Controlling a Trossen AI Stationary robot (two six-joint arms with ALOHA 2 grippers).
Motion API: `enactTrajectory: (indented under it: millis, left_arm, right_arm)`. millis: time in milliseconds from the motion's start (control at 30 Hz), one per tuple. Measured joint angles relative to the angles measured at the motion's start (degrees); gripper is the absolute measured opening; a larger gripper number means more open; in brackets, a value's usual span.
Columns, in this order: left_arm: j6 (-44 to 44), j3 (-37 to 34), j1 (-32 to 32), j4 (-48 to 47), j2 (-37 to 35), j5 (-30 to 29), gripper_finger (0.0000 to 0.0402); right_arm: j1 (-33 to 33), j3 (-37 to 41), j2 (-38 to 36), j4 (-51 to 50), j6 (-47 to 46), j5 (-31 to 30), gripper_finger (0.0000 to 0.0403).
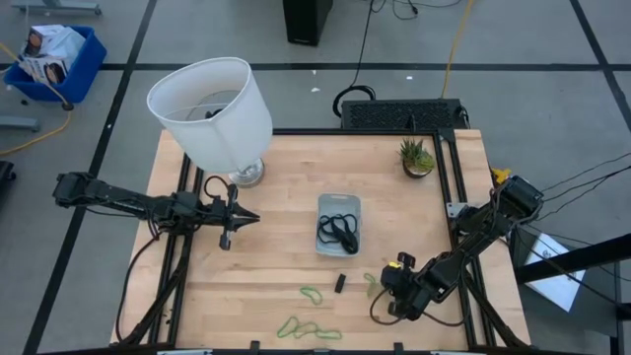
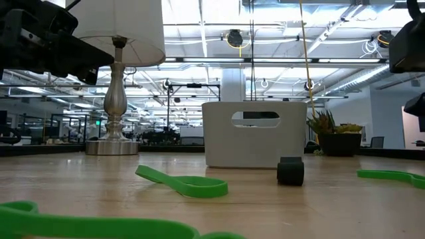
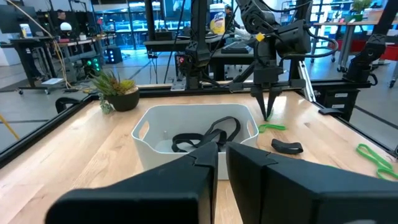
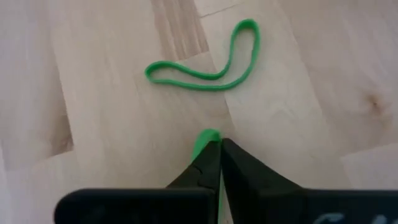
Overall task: Pick and place rubber bands into bin
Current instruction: Put the green rubber band into the gray container
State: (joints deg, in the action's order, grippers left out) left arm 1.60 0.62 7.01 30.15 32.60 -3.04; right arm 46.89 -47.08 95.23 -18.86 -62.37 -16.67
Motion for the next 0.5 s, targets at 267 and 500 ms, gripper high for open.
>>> enactTrajectory:
  millis: [267, 500]
  left_arm:
    - [0.01, 0.00, -0.01, -0.07, 0.02, -0.01, 0.0042]
    - [0.08, 0.00, -0.01, -0.37, 0.00, -0.01, 0.0042]
  right_arm:
    - [-0.42, -3.81, -5.86, 1.34, 13.24, -5.86, 0.0000]
    - [-1.03, -6.55, -9.98, 1.31, 21.97, -10.99, 0.0000]
